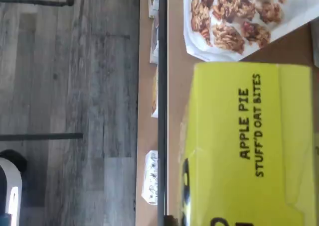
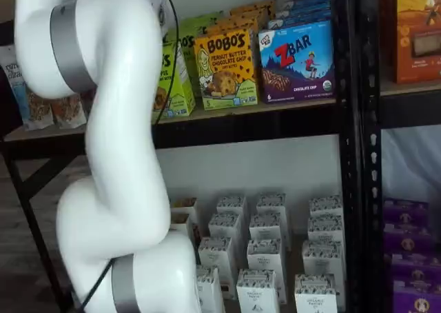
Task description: Pick the green box on the top shelf, the fourth from the left
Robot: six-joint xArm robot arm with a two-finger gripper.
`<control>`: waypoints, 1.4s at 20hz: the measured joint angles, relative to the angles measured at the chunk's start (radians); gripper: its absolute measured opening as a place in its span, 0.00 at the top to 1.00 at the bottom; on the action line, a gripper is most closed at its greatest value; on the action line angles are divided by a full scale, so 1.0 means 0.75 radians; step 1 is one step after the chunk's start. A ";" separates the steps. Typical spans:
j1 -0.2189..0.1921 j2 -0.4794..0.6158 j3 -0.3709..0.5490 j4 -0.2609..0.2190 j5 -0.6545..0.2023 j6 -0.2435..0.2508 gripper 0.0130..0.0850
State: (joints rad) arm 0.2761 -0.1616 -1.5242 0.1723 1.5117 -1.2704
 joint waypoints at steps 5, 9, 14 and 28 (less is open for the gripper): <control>-0.010 -0.008 0.003 0.023 -0.005 -0.007 0.67; -0.012 -0.002 -0.012 0.018 0.014 -0.008 0.72; -0.016 -0.005 -0.014 0.029 0.012 -0.011 0.72; -0.015 0.002 -0.068 0.036 0.105 -0.001 0.83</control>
State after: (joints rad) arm 0.2649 -0.1605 -1.5752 0.1996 1.5901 -1.2713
